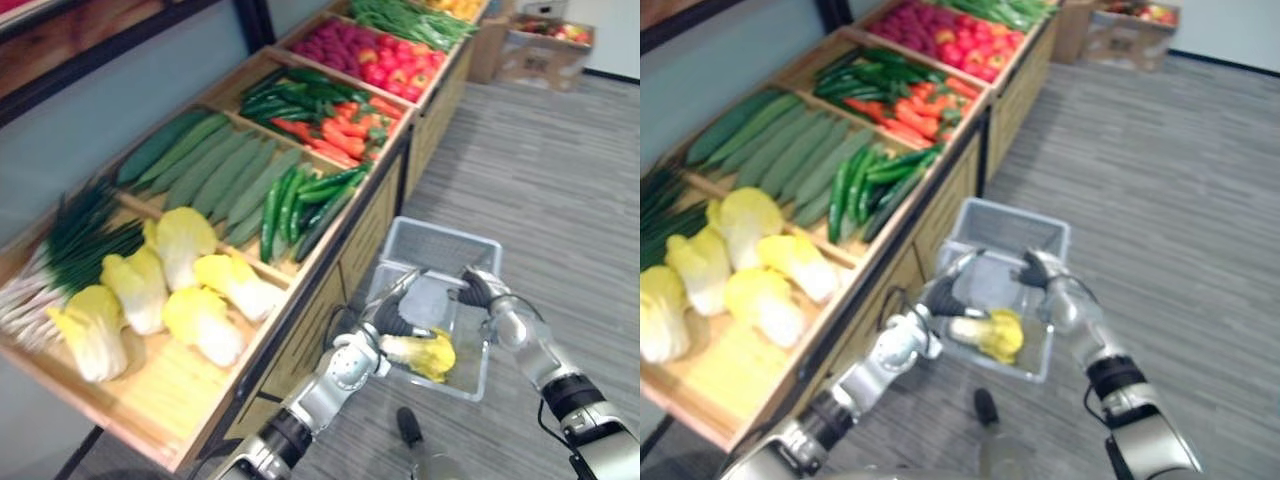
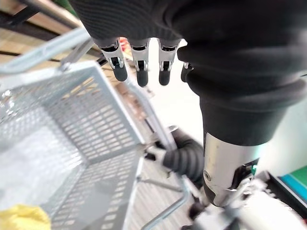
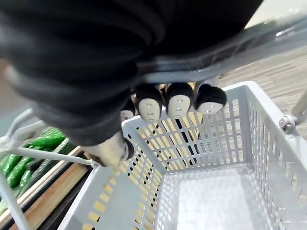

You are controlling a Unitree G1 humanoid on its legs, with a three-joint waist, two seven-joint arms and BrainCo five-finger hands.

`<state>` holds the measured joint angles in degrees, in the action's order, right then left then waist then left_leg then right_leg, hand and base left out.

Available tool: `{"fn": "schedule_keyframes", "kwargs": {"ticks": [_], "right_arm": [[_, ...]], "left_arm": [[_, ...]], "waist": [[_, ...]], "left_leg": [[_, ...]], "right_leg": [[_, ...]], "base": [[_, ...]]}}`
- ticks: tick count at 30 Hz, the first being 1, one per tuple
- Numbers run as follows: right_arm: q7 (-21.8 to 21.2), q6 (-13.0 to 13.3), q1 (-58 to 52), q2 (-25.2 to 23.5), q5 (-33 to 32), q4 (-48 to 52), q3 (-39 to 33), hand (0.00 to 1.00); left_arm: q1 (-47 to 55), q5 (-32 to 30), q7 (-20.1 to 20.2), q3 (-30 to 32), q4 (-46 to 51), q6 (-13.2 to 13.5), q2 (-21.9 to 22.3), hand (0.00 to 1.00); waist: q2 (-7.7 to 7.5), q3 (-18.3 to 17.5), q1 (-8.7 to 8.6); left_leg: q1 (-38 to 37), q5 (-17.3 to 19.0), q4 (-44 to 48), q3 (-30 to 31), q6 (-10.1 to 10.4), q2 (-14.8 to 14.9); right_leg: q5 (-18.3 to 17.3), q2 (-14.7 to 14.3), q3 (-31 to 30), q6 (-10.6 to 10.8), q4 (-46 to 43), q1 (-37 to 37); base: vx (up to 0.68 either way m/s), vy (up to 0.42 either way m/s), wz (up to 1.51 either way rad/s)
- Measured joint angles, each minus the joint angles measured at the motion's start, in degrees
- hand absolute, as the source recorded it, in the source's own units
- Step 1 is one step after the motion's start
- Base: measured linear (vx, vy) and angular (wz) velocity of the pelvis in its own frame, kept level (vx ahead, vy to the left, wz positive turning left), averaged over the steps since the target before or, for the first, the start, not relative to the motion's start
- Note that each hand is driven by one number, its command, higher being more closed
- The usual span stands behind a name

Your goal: Pick vegetable in the basket

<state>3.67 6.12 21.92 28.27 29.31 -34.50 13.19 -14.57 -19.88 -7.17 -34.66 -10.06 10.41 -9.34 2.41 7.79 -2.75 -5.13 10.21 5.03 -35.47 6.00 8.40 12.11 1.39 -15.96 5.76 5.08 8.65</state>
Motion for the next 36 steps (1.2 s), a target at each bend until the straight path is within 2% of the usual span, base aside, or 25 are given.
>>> {"fn": "schedule_keyframes", "kwargs": {"ticks": [1, 2, 4, 5, 7, 8, 9, 11, 12, 14, 15, 16, 17, 19, 20, 22, 23, 24, 26, 29, 32, 33, 36], "right_arm": [[0.01, -0.27, -0.66, 0.10, 0.01, -0.76, -1.44, 1.00], [0.10, -0.62, -1.88, 0.29, 0.07, -2.33, -3.81, 1.00], [0.12, -0.98, -3.07, 0.63, 0.10, -4.33, -6.17, 1.00], [0.20, -1.96, -4.76, 0.69, 0.10, -5.29, -8.69, 1.00], [0.51, -2.29, -6.80, 0.69, 0.10, -5.77, -11.06, 1.00], [0.96, -2.33, -9.41, 0.64, 0.05, -6.22, -13.88, 1.00], [1.10, -2.35, -11.52, 0.32, 0.02, -6.26, -15.92, 1.00], [1.19, -2.34, -13.56, -0.13, 0.01, -6.68, -18.94, 1.00], [1.22, -2.32, -14.99, -0.41, -0.03, -6.95, -20.39, 1.00], [1.42, -2.29, -16.95, -1.52, -0.06, -7.04, -22.91, 1.00], [2.22, -2.24, -18.21, -2.52, -0.08, -7.81, -24.36, 1.00], [3.14, -1.93, -19.31, -3.42, -0.15, -9.82, -25.78, 1.00], [3.64, -1.88, -20.08, -3.96, -0.31, -10.90, -26.89, 1.00], [5.05, -1.89, -22.52, -5.76, -0.79, -15.24, -30.66, 1.00], [5.27, -1.95, -22.76, -6.19, -0.84, -16.18, -31.47, 1.00], [5.94, -2.13, -23.74, -7.60, -0.87, -18.43, -34.23, 1.00], [6.23, -2.14, -24.92, -8.59, -0.87, -18.80, -35.92, 1.00], [6.36, -2.13, -25.62, -9.02, -0.87, -18.90, -36.58, 1.00], [7.48, -2.12, -27.28, -10.06, -1.23, -19.29, -37.87, 1.00], [8.49, -1.99, -27.97, -11.77, -2.39, -19.29, -39.38, 1.00], [8.55, -1.97, -29.07, -12.91, -2.65, -19.29, -40.23, 1.00], [8.61, -1.98, -29.22, -13.47, -3.12, -19.37, -40.44, 1.00], [9.86, -1.84, -28.88, -13.97, -5.26, -20.24, -40.79, 1.00]], "left_arm": [[1.10, 1.08, 0.63, -0.91, 2.97, 0.52, -1.78, 0.00], [2.41, 3.50, 3.00, -2.78, 7.36, 0.93, -5.84, 0.00], [3.41, 6.54, 5.15, -5.01, 12.94, 1.22, -11.02, 0.00], [3.48, 10.97, 7.15, -7.08, 18.55, 2.06, -16.98, 0.00], [3.51, 15.56, 8.86, -7.91, 24.10, 3.37, -22.84, 0.00], [3.53, 22.31, 11.38, -7.89, 29.17, 4.27, -28.46, 0.00], [3.85, 26.75, 12.83, -7.88, 32.41, 5.01, -32.54, 0.00], [5.45, 30.27, 14.34, -7.46, 35.54, 5.71, -35.90, 0.00], [7.71, 30.99, 14.97, -6.24, 37.49, 5.95, -37.29, 0.00], [12.46, 31.14, 15.18, -2.26, 38.88, 7.01, -37.30, 0.00], [16.73, 31.54, 14.93, 2.70, 39.08, 7.51, -35.57, 0.00], [21.48, 32.66, 14.16, 9.18, 37.97, 8.13, -31.22, 0.00], [23.45, 32.71, 13.34, 12.66, 36.59, 8.42, -27.74, 0.00], [27.45, 31.88, 7.35, 24.53, 27.79, 8.44, -13.13, 0.00], [28.09, 31.20, 5.92, 27.22, 25.22, 8.16, -10.30, 0.00], [29.51, 25.26, 0.31, 37.09, 16.15, 6.34, -3.21, 0.00], [29.77, 20.85, -3.24, 44.43, 9.99, 4.59, 1.57, 0.00], [29.64, 19.36, -4.65, 47.33, 7.47, 3.67, 3.48, 0.00], [29.61, 13.88, -9.90, 55.21, -0.18, 0.82, 7.50, 0.00], [29.58, 8.88, -16.30, 62.04, -11.43, -2.62, 8.93, 0.00], [29.52, 8.13, -18.65, 65.04, -20.29, -3.67, 9.16, 0.00], [29.32, 7.74, -19.19, 67.04, -25.78, -3.91, 9.06, 0.00], [29.36, 9.19, -18.82, 70.60, -38.61, -5.25, 8.89, 0.00]], "waist": [[0.02, -0.02, 0.32], [0.16, -0.13, 1.50], [0.39, -0.30, 1.81], [0.52, -0.41, 2.61], [0.59, -0.79, 3.63], [0.74, -1.81, 4.49], [0.62, -3.29, 4.56], [0.75, -4.61, 4.56], [0.28, -4.96, 4.63], [0.09, -5.82, 4.71], [-1.08, -5.65, 4.74], [-1.30, -6.44, 4.70], [-1.48, -6.74, 4.72], [-1.73, -7.53, 5.35], [-1.86, -7.57, 5.46], [-1.93, -7.63, 6.22], [-1.93, -7.64, 6.47], [-2.03, -7.69, 6.40], [-2.42, -7.92, 6.26], [-3.03, -8.30, 6.12], [-3.70, -9.13, 5.83], [-4.00, -9.53, 5.24], [-3.98, -9.68, 4.43]], "left_leg": [[0.08, -0.35, -0.26, 0.98, -0.10, -0.14], [0.46, -1.29, -1.42, 2.46, -0.35, -0.62], [0.97, -1.68, -2.20, 4.97, -0.60, -0.84], [0.92, -2.46, -2.92, 6.67, -0.80, -0.82], [1.06, -2.77, -2.98, 8.11, -0.72, -0.64], [1.51, -2.95, -3.02, 9.53, -0.72, -0.49], [2.31, -3.29, -3.08, 9.65, -0.70, -0.31], [2.90, -4.31, -3.45, 10.40, -0.64, -0.33], [3.02, -4.90, -4.20, 11.76, -0.70, -0.81], [3.10, -5.95, -5.41, 13.12, -0.81, -1.40], [3.22, -6.69, -6.29, 14.77, -0.87, -1.80], [3.95, -7.81, -7.17, 16.78, -0.73, -2.21], [4.35, -8.16, -7.52, 17.96, -0.79, -2.45], [5.51, -9.84, -8.52, 22.05, -1.39, -3.32], [5.88, -10.12, -8.64, 22.79, -1.56, -3.47], [6.93, -11.04, -8.79, 25.15, -2.31, -3.89], [7.21, -11.32, -8.85, 26.46, -2.44, -4.21], [7.21, -11.36, -8.87, 27.02, -2.44, -4.48], [7.09, -11.38, -8.89, 28.44, -2.45, -4.83], [6.98, -11.58, -9.05, 28.68, -2.65, -5.00], [6.72, -11.96, -10.09, 29.62, -2.28, -5.20], [6.59, -12.14, -10.45, 29.79, -2.29, -5.19], [6.39, -12.06, -10.68, 29.59, -2.23, -5.01]], "right_leg": [[0.00, 0.33, 0.74, 0.00, -0.05, -0.08], [0.00, 0.96, 2.27, 0.00, -0.03, -0.38], [-0.05, 1.72, 4.91, 0.07, 0.07, -0.98], [-0.06, 2.19, 7.24, 0.07, 0.03, -1.81], [-0.07, 2.42, 9.02, 0.06, 0.02, -2.47], [-0.28, 2.87, 11.46, 0.07, -0.03, -3.13], [-1.03, 3.64, 13.72, 0.04, -0.11, -3.35], [-1.58, 4.39, 16.10, 0.11, -0.20, -3.69], [-2.28, 4.89, 17.53, 0.00, -0.24, -4.08], [-3.27, 5.43, 19.24, 0.02, -0.28, -4.46], [-3.92, 5.77, 20.59, -0.09, -0.25, -4.94], [-4.31, 6.07, 22.11, -0.01, -0.24, -4.92], [-4.53, 6.28, 22.94, -0.03, -0.23, -4.96], [-4.95, 6.75, 26.68, 0.11, -0.17, -5.23], [-4.97, 6.83, 27.39, 0.10, -0.16, -5.22], [-4.98, 7.15, 29.54, 0.09, -0.09, -5.33], [-5.11, 7.37, 30.78, 0.17, 0.04, -5.73], [-5.30, 7.48, 31.46, 0.12, 0.10, -6.12], [-5.72, 7.78, 32.84, 0.35, 0.13, -7.08], [-5.77, 7.96, 33.21, 0.38, 0.21, -7.30], [-5.90, 7.99, 34.24, 0.33, 0.95, -8.01], [-6.04, 7.96, 34.41, 0.33, 0.95, -7.99], [-6.72, 8.02, 34.22, 0.09, 0.97, -7.90]], "base": [[-0.06, -0.032, 0.63], [-0.08, -0.037, 0.70], [-0.07, -0.040, 0.79], [-0.04, -0.037, 0.72], [-0.05, -0.038, 0.66], [-0.06, -0.040, 0.89], [-0.04, -0.038, 0.91], [-0.01, -0.021, 0.74], [-0.02, -0.009, 0.63], [-0.02, -0.015, 0.55], [-0.01, -0.030, 0.72], [-0.01, -0.026, 0.72], [-0.01, -0.024, 0.85], [0.02, -0.016, 0.83], [0.02, -0.010, 0.63], [0.00, 0.001, 0.55], [0.00, 0.011, 0.53], [0.00, 0.025, 0.44], [0.01, 0.029, 0.33], [-0.01, 0.014, 0.09], [-0.02, 0.002, 0.15], [-0.02, -0.002, 0.11], [-0.03, -0.003, -0.02]]}}
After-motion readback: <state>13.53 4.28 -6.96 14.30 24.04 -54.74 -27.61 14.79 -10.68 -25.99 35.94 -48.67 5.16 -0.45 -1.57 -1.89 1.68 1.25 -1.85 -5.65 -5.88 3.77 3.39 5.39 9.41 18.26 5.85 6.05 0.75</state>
